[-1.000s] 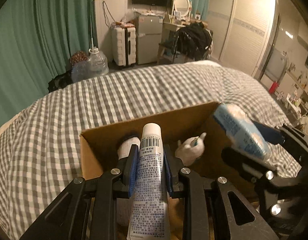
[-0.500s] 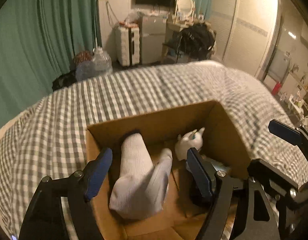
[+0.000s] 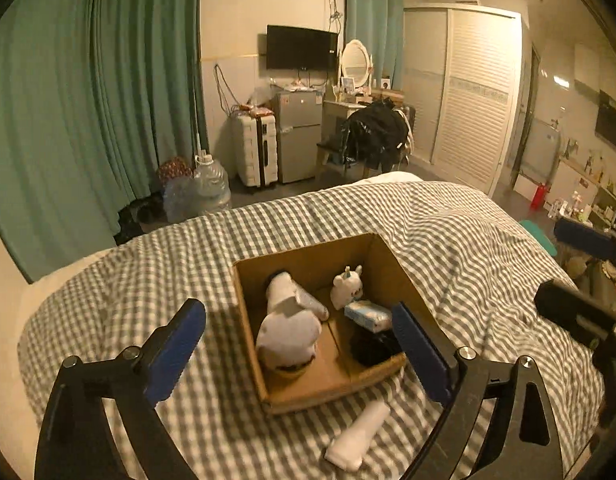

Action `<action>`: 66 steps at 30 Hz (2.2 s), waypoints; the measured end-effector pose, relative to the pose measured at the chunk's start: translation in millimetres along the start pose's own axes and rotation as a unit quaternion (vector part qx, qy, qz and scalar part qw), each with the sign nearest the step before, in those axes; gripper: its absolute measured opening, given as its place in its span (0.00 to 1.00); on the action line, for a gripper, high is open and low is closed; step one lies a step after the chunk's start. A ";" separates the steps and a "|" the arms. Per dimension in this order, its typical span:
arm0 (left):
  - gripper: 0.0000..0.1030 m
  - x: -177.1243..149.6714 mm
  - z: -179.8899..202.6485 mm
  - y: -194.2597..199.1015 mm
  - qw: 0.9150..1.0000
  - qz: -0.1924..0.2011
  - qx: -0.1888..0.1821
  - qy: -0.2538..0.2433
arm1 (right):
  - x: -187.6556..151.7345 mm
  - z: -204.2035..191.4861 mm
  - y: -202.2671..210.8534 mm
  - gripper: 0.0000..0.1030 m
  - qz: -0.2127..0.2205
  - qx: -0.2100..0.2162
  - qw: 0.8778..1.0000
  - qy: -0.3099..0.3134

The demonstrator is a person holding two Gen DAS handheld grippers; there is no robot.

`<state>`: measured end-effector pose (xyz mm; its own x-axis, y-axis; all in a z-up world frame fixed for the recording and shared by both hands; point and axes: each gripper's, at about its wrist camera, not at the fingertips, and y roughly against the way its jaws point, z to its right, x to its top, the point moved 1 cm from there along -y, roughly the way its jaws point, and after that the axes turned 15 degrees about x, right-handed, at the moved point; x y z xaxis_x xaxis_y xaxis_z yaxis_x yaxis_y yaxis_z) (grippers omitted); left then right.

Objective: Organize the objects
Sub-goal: 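Grasp the white hair dryer with the left gripper while the right gripper grasps the white earbuds case, then lower the hair dryer and earbuds case into the box and open both grippers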

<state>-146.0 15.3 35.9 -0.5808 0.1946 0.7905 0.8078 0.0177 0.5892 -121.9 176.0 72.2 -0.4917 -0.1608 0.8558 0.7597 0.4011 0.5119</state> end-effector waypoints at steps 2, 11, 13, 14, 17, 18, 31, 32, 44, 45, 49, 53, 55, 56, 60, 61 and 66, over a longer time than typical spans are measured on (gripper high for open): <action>0.96 -8.9 -4.5 14.8 1.000 0.004 0.005 -0.001 | -1.0 -13.3 17.2 0.79 0.008 0.000 1.000 0.006; 0.99 -87.2 -16.8 43.3 0.999 0.005 0.034 0.019 | -44.4 -46.3 34.2 0.79 -0.006 0.010 1.000 -0.015; 0.99 -108.8 -15.1 33.9 0.999 -0.014 0.041 0.018 | -64.4 -47.5 22.4 0.79 -0.019 0.011 0.999 -0.026; 0.99 -123.6 -12.8 23.3 0.998 -0.032 0.053 0.016 | -73.4 -47.0 15.9 0.79 -0.027 0.009 0.999 -0.031; 0.99 -154.6 -4.4 -2.2 0.995 -0.067 0.071 -0.010 | -106.9 -44.5 -11.0 0.79 -0.061 0.008 0.997 -0.049; 0.99 -162.4 -1.5 -8.8 0.994 -0.076 0.073 -0.017 | -121.3 -43.7 -23.3 0.79 -0.078 0.005 0.996 -0.052; 0.99 -197.8 10.1 -53.0 0.987 -0.146 0.048 -0.048 | -233.7 -63.7 -109.8 0.79 -0.273 0.065 0.959 -0.045; 0.99 -197.2 9.0 -53.7 0.987 -0.149 0.047 -0.045 | -237.0 -65.7 -113.6 0.78 -0.282 0.064 0.956 -0.039; 0.99 -188.7 26.6 -66.1 0.984 -0.163 0.041 -0.056 | -219.0 -47.1 -84.3 0.56 -0.229 0.079 0.968 -0.059; 0.99 -186.9 31.1 -66.5 0.985 -0.159 0.036 -0.060 | -214.2 -41.7 -80.0 0.56 -0.222 0.071 0.971 -0.058; 0.99 -177.3 58.7 -70.9 0.986 -0.145 0.012 -0.086 | -196.2 -13.0 -65.9 0.56 -0.193 0.046 0.978 -0.069; 0.99 -174.8 89.4 -94.9 0.980 -0.159 0.004 -0.120 | -175.8 9.9 -77.2 0.56 -0.184 0.021 0.981 -0.059; 0.99 -178.8 96.5 -107.9 0.976 -0.177 0.001 -0.125 | -168.2 21.3 -78.7 0.56 -0.179 0.014 0.982 -0.063; 0.97 -181.4 99.6 -115.1 0.973 -0.191 -0.007 -0.127 | -166.0 24.0 -81.4 0.57 -0.177 0.017 0.982 -0.070; 0.68 -186.0 104.1 -124.3 0.970 -0.209 -0.024 -0.125 | -171.5 32.7 -83.5 0.56 -0.178 0.035 0.979 -0.088; 0.63 -185.2 104.4 -122.4 0.970 -0.205 -0.023 -0.127 | -172.0 32.5 -84.7 0.56 -0.176 0.039 0.980 -0.089; 0.52 -178.7 95.5 -106.6 0.974 -0.198 -0.024 -0.111 | -175.1 30.3 -82.6 0.56 -0.172 0.040 0.981 -0.084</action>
<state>-118.7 72.4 -184.2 -0.8054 0.3887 0.4476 0.5165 0.0898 0.8516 -111.4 198.4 -122.2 -0.7816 -0.1516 0.6051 0.5036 0.4190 0.7555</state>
